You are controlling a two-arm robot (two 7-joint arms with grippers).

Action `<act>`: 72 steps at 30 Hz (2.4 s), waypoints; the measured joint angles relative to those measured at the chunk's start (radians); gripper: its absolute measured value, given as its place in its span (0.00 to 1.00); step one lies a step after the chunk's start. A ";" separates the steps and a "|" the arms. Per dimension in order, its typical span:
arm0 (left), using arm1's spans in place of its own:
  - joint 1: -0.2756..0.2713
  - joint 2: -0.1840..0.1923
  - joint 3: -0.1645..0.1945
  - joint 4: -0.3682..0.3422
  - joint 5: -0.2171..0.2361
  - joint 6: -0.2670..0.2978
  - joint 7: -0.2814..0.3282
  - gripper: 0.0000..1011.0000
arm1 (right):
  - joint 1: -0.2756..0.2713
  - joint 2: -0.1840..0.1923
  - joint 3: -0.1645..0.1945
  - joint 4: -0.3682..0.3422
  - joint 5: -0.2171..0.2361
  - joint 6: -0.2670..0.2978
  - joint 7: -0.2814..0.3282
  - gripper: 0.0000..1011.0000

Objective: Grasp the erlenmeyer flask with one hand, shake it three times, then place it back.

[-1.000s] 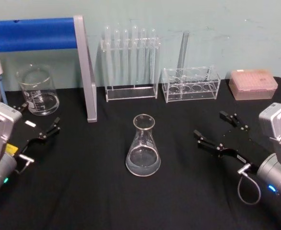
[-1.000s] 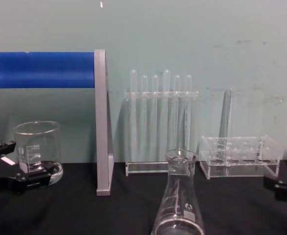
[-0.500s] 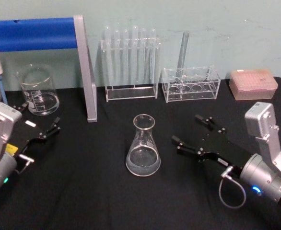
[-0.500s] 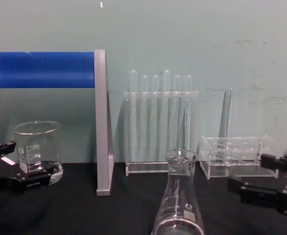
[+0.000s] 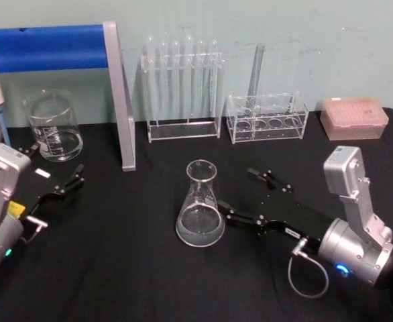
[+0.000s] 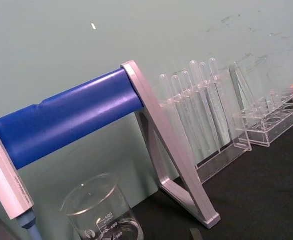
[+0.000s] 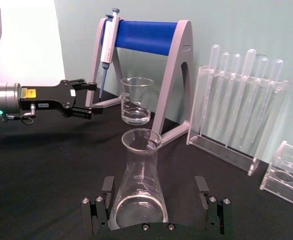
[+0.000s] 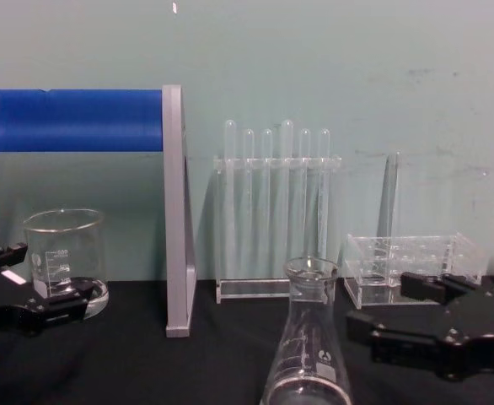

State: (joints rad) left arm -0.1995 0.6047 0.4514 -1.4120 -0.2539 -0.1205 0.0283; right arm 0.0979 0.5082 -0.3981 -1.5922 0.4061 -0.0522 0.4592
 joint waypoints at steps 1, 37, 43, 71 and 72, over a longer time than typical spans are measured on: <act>0.000 0.000 0.000 0.000 0.000 0.000 0.000 0.99 | 0.003 -0.004 -0.002 0.003 -0.002 0.001 0.003 0.99; 0.000 0.000 0.000 0.000 0.000 0.000 0.000 0.99 | 0.148 -0.162 -0.060 0.178 -0.078 0.018 0.003 0.99; 0.000 0.000 0.000 0.000 0.000 0.000 0.000 0.99 | 0.155 -0.172 -0.062 0.188 -0.084 0.018 0.002 0.99; 0.000 0.000 0.000 0.000 0.000 0.000 0.000 0.99 | 0.156 -0.175 -0.064 0.190 -0.091 0.014 0.006 0.83; 0.000 0.000 0.000 0.000 0.000 0.000 0.000 0.99 | 0.156 -0.175 -0.064 0.190 -0.091 0.014 0.006 0.80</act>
State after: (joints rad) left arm -0.1996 0.6047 0.4514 -1.4120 -0.2539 -0.1205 0.0283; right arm 0.2542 0.3328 -0.4621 -1.4025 0.3155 -0.0386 0.4651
